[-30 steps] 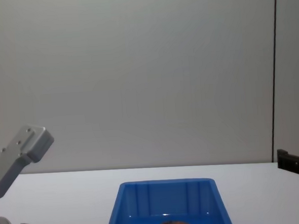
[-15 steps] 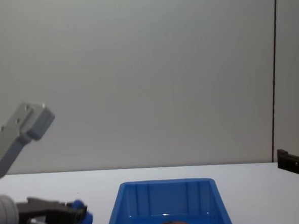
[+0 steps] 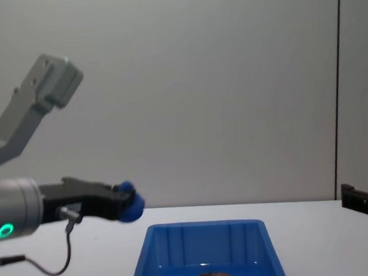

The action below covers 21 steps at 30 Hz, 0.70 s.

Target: Pick up the two dolls from the table and place them into the box.

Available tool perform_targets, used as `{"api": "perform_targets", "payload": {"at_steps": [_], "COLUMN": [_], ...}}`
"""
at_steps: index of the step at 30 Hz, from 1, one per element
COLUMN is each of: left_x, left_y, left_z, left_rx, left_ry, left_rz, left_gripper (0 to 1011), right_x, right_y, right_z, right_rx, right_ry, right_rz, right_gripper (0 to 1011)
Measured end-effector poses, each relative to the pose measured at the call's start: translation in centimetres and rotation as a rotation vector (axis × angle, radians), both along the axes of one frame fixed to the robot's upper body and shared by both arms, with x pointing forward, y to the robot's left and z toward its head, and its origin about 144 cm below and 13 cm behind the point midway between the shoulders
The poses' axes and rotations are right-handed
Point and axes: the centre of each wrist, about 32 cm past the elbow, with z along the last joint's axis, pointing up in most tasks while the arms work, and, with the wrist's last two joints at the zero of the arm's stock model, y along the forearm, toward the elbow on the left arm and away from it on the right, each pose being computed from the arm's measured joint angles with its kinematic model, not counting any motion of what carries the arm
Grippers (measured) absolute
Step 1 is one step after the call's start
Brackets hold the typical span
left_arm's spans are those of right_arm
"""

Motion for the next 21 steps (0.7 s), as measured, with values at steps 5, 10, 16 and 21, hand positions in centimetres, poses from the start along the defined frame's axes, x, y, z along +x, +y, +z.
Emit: {"api": "perform_targets", "payload": {"at_steps": [5, 10, 16, 21], "left_x": [0.4, 1.0, 1.8, 2.6], "left_y": [-0.4, -0.9, -1.5, -2.1], "left_z": [0.9, 1.7, 1.9, 1.8], "left_rx": [-0.011, -0.028, -0.06, -0.089], "left_ry": [-0.031, -0.049, -0.047, -0.036], "left_rz": [-0.062, -0.143, -0.238, -0.309], "left_gripper": [64, 61, 153, 327], "right_x": [0.0, 0.0, 0.0, 0.0], "right_y": [0.0, 0.0, 0.0, 0.0], "right_z": [0.0, 0.0, 0.0, 0.0], "right_rx": [0.0, 0.0, 0.0, 0.0], "right_ry": [0.0, 0.0, 0.0, 0.0], "right_rz": [0.0, 0.0, 0.0, 0.0], "right_gripper": [1001, 1001, 1001, 1001]}}
